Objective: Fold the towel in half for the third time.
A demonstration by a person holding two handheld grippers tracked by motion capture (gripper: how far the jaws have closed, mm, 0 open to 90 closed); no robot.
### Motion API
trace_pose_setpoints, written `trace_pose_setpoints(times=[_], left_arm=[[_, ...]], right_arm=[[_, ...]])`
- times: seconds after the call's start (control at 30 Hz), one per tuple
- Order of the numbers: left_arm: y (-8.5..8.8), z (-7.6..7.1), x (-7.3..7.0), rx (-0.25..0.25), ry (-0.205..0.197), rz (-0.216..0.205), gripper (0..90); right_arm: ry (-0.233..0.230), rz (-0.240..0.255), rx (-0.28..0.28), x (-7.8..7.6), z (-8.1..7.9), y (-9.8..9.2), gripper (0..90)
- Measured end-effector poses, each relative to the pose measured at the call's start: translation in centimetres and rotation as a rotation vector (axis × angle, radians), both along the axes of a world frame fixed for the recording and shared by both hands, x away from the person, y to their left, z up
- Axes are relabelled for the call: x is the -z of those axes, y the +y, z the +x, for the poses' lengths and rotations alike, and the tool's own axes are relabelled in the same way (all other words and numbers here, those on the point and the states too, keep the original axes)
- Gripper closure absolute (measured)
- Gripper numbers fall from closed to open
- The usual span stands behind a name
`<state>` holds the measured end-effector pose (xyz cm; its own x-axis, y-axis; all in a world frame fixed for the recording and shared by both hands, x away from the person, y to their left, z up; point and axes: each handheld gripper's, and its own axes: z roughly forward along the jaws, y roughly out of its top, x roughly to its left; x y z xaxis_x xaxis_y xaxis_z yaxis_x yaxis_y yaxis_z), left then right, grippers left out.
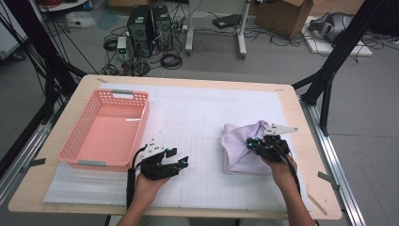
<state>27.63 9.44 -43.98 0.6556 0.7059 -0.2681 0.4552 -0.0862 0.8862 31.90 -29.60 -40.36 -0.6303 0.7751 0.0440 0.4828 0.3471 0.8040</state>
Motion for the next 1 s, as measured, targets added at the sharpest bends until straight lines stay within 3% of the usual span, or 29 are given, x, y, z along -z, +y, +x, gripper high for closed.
trace_pose_setpoints(times=[0.1,0.17,0.23,0.33,0.47,0.57,0.73,0.87,0.93,1.0], left_arm=[[0.0,0.0,0.0,0.000,0.000,0.001,39.8],[0.1,0.0,0.0,-0.001,0.000,0.002,39.8],[0.1,0.0,0.0,-0.002,0.000,0.002,39.8],[0.1,0.0,-0.1,0.000,-0.002,0.001,39.8],[0.0,0.0,-0.1,0.001,-0.001,-0.002,39.8],[0.0,0.0,0.0,0.004,0.000,-0.002,39.8],[0.0,0.0,0.0,0.004,0.002,0.000,39.8],[0.0,0.0,0.0,0.009,0.002,0.006,39.8],[0.0,-0.1,0.0,0.009,0.002,0.002,39.8],[0.0,-0.1,0.1,0.009,0.003,0.004,39.8]], right_arm=[[0.018,-0.012,0.036,0.6,-0.8,-1.6,85.3],[0.065,-0.034,0.093,1.0,-1.2,-2.3,79.5],[0.057,-0.014,0.108,0.9,-1.5,-2.6,74.2],[0.028,-0.003,0.130,-0.3,-1.5,-2.2,57.4],[-0.045,0.026,0.093,-2.3,-0.3,-0.5,47.8],[-0.027,0.024,0.035,-2.9,1.5,1.5,45.3],[0.073,-0.031,-0.056,-1.7,3.9,5.3,48.3],[0.146,-0.075,-0.058,0.1,5.1,6.8,51.8],[0.157,-0.115,-0.072,0.6,5.3,7.1,66.1],[0.149,-0.123,-0.075,0.4,5.0,7.1,80.5]])
